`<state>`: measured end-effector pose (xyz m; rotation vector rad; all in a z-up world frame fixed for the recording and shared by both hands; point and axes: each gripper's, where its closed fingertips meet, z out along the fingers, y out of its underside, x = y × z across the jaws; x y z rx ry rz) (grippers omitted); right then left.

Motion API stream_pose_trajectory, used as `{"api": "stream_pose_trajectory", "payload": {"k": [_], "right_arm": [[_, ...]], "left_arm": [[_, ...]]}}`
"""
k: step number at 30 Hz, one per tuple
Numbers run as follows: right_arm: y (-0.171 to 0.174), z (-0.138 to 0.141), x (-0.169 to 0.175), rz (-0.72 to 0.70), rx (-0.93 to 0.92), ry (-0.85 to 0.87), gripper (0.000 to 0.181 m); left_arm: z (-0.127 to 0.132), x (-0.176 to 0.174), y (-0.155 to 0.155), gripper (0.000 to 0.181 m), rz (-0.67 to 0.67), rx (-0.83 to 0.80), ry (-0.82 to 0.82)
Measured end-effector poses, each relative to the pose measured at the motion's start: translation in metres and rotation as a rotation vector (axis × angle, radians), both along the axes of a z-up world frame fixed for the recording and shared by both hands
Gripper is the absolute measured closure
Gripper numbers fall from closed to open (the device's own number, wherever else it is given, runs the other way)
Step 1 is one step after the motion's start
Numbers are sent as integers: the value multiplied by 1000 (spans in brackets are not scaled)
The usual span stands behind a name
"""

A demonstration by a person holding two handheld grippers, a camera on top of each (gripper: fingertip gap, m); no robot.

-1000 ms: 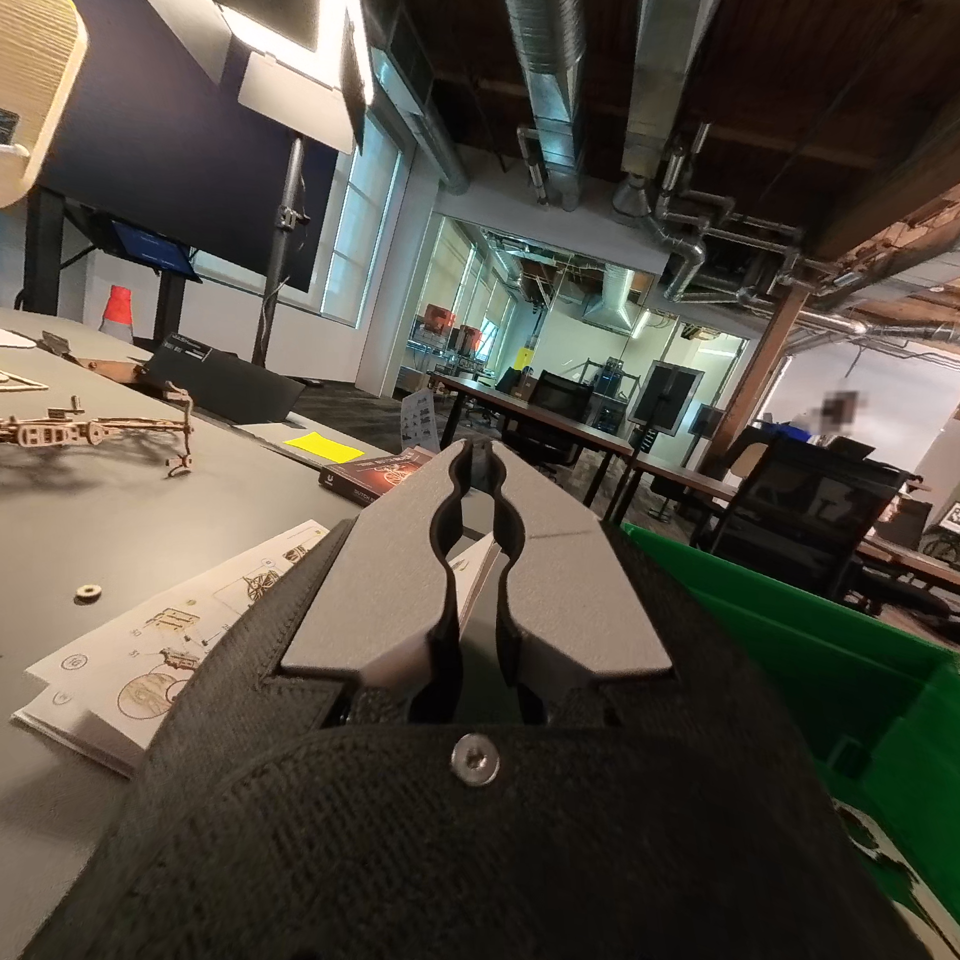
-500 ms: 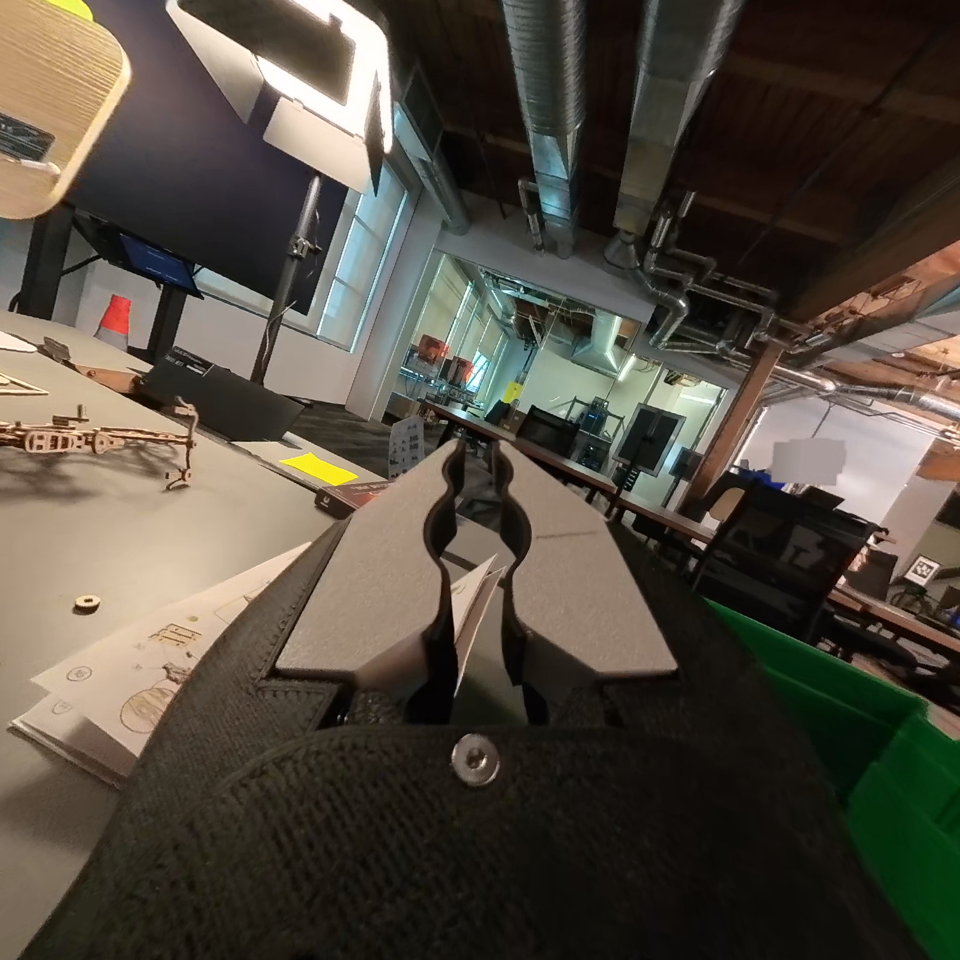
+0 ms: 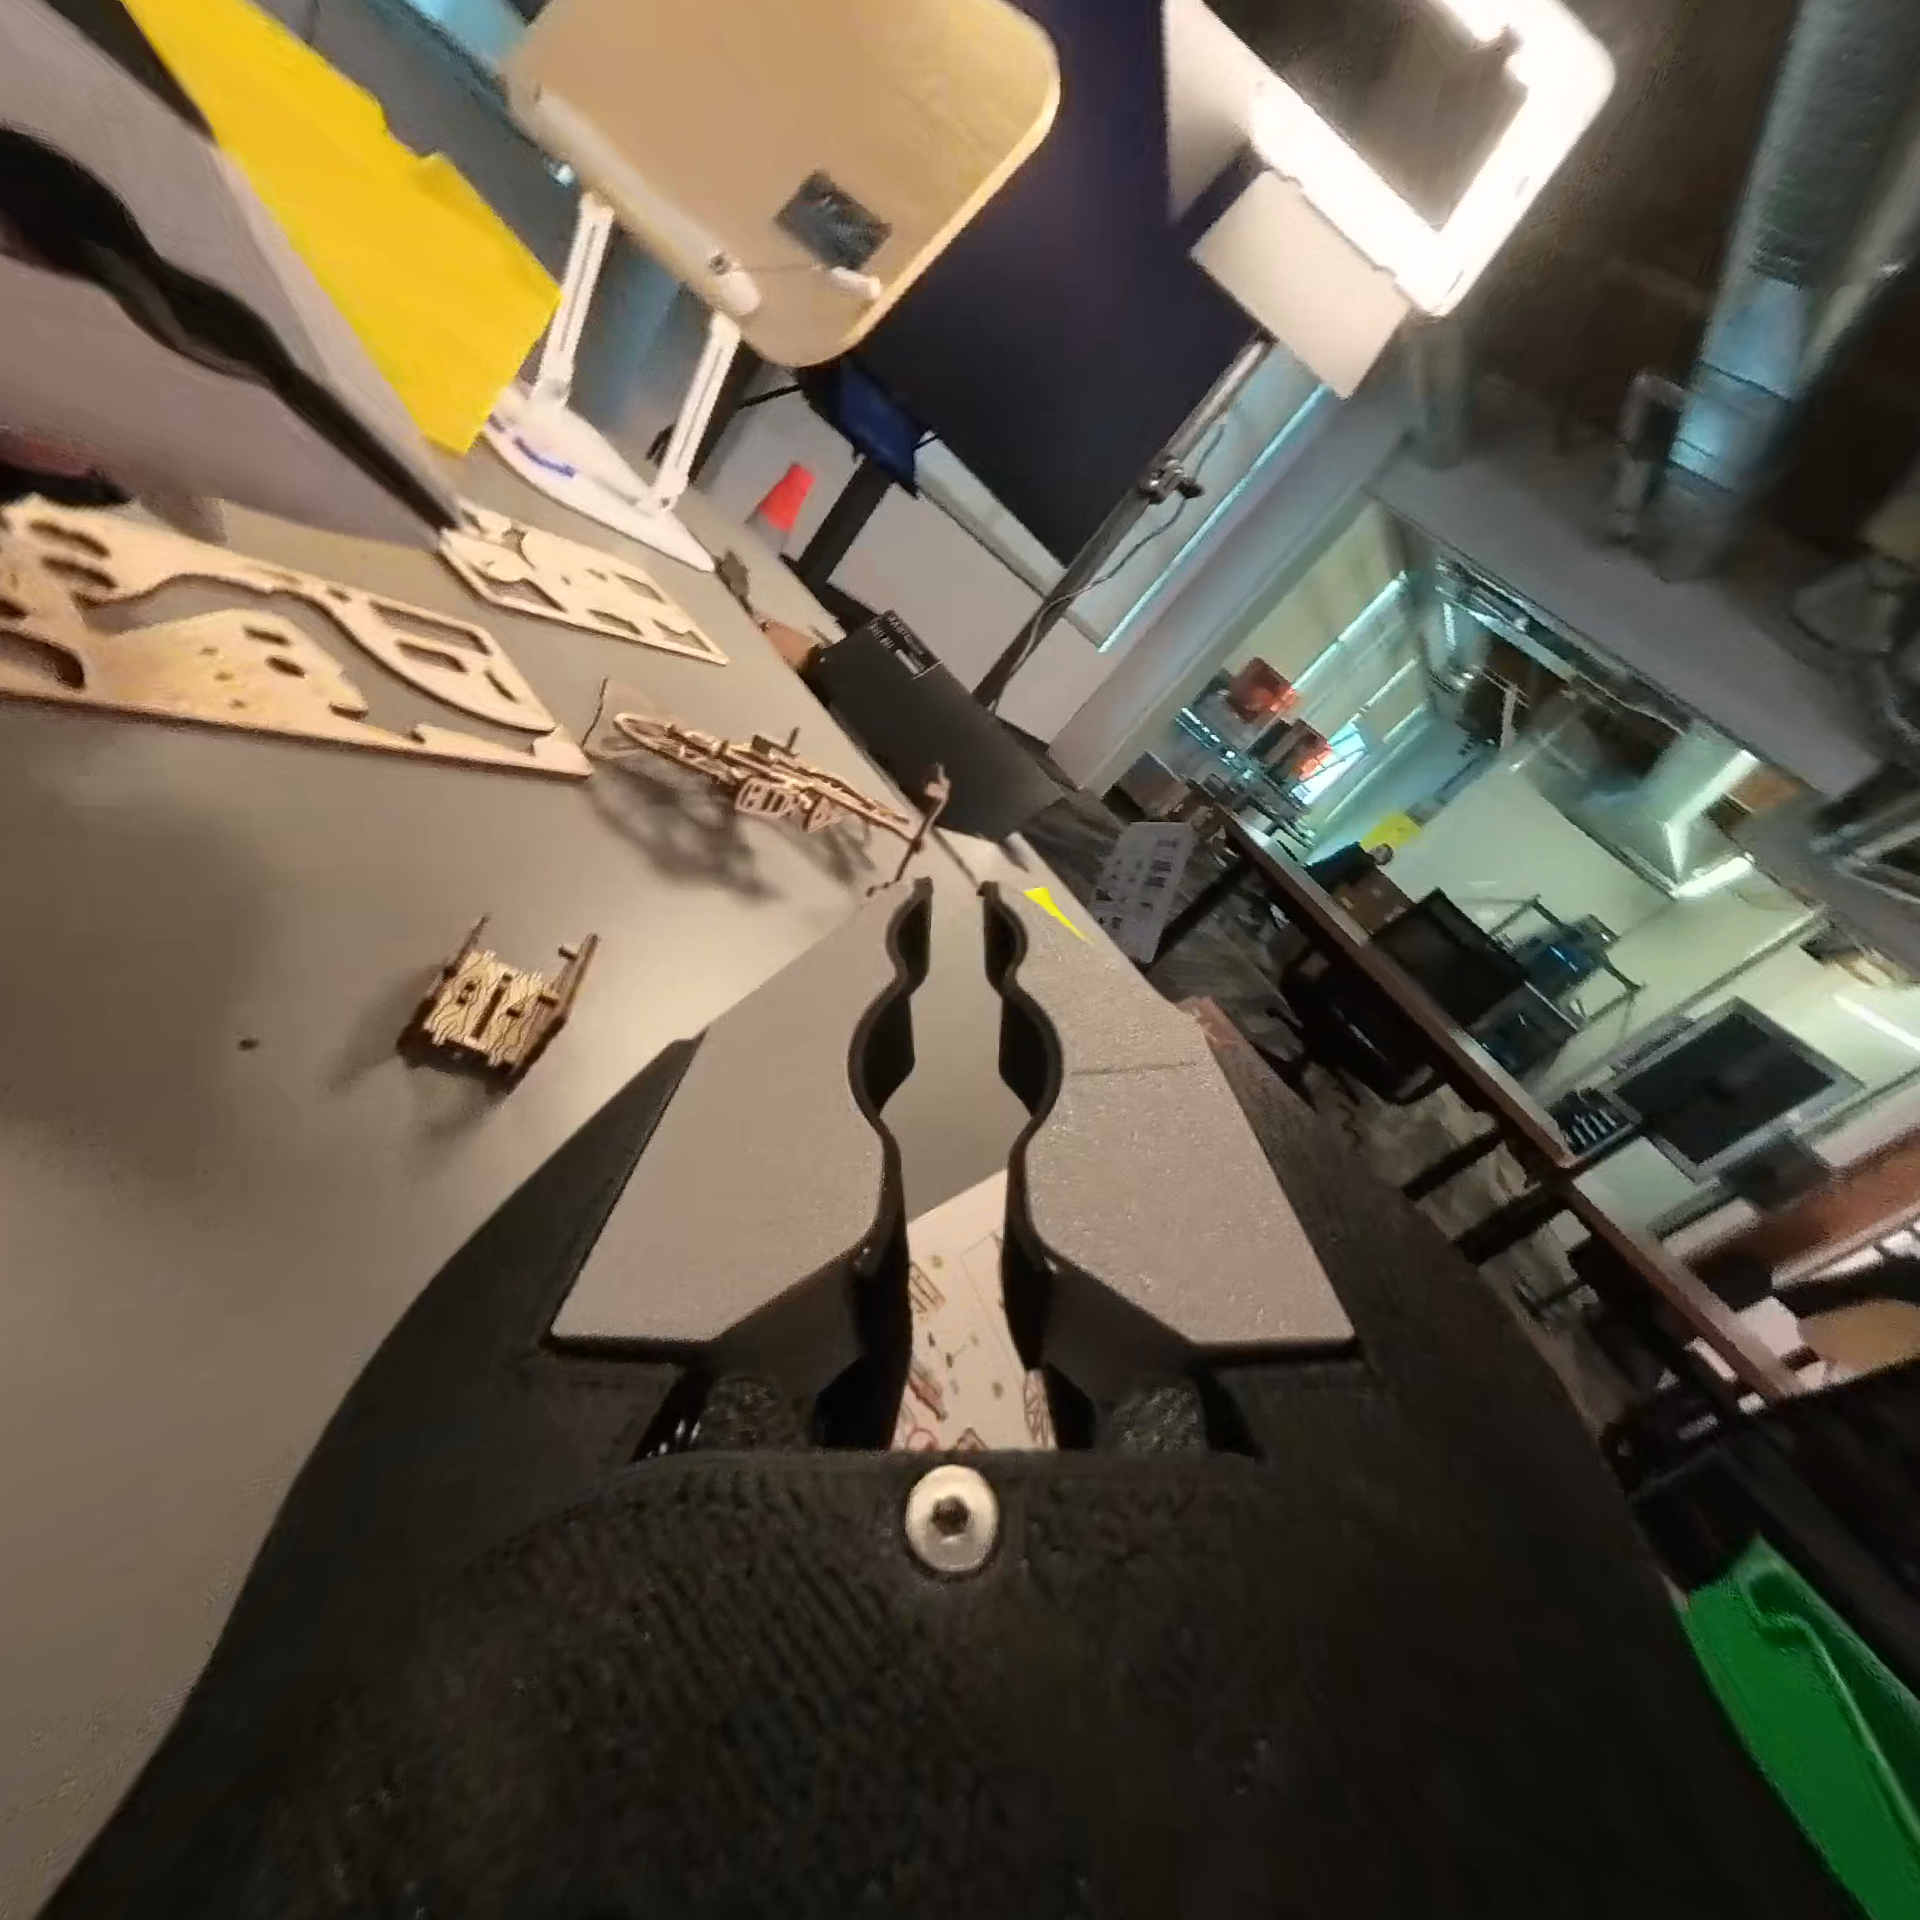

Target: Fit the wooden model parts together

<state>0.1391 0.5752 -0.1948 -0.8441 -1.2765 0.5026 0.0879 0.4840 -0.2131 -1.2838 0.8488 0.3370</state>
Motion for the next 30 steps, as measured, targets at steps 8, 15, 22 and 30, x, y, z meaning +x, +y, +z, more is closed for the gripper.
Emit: {"api": "stream_pose_trajectory", "payload": {"k": [8, 15, 22, 30], "right_arm": [[2, -1, 1, 7, 4, 9, 175], [28, 14, 23, -111, 61, 98, 179], [79, 25, 61, -234, -145, 269, 181], [74, 21, 55, -221, -118, 235, 181]], "left_arm": [[0, 12, -6, 181, -18, 33, 72], [3, 1, -5, 181, 26, 58, 68], [7, -7, -2, 181, 50, 85, 45], [7, -9, -2, 181, 55, 83, 27]]}}
